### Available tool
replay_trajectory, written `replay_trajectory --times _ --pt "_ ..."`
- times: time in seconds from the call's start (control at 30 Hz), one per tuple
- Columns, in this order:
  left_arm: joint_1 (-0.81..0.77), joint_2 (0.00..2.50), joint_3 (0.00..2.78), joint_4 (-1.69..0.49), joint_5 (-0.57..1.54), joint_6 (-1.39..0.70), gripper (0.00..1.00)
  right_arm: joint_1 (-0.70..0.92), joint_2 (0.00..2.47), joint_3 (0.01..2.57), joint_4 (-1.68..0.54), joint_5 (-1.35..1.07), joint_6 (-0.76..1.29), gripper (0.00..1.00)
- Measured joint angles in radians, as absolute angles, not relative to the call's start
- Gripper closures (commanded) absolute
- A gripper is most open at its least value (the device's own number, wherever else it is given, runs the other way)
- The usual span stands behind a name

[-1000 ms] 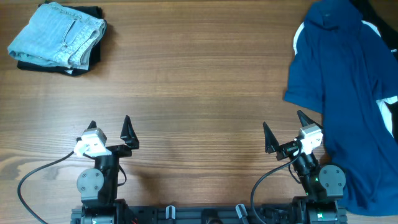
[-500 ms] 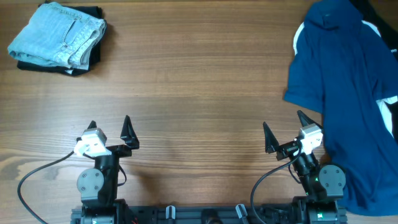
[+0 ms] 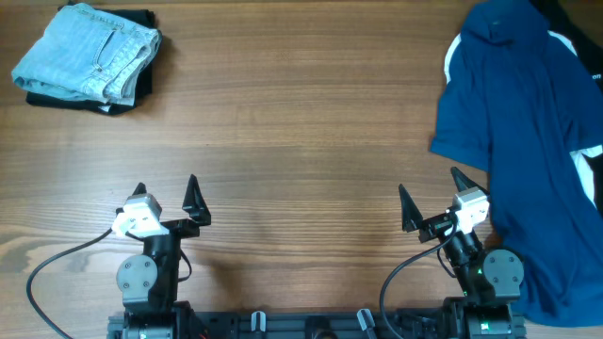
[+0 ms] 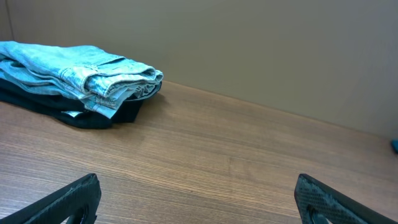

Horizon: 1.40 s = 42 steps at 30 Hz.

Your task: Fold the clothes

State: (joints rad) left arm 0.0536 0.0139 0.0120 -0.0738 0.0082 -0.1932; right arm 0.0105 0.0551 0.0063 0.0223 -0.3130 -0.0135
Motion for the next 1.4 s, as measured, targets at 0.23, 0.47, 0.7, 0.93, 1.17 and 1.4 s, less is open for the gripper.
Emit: replay_trajectory --times 0.23,0.47,0.7,0.93,1.17,1.4 --pt "0.054 0.014 0.012 -0.074 0.008 -0.193 0.0 0.01 0.055 0.006 0.046 -0.251 -0.062 0.0" --pt "0.054 0.014 0.012 -0.07 0.009 -0.193 0.0 0.01 0.055 0.006 0.145 -0.227 -0.103 0.0" --pt "0.054 0.057 0.08 -0.083 0.054 -0.194 0.0 0.01 0.2 0.146 0.159 -0.186 -0.122 0.0" --pt "0.054 0.614 0.653 -0.35 0.111 -0.193 0.0 0.009 0.859 0.761 0.004 -0.176 -0.173 0.0" --pt "0.054 1.148 1.12 -0.672 0.12 -0.178 0.0 -0.056 1.313 1.341 -0.492 -0.248 -0.223 0.0" --pt "0.054 1.519 1.247 -0.717 0.247 -0.158 0.0 -0.115 1.639 1.444 -0.66 -0.319 -0.165 0.08"
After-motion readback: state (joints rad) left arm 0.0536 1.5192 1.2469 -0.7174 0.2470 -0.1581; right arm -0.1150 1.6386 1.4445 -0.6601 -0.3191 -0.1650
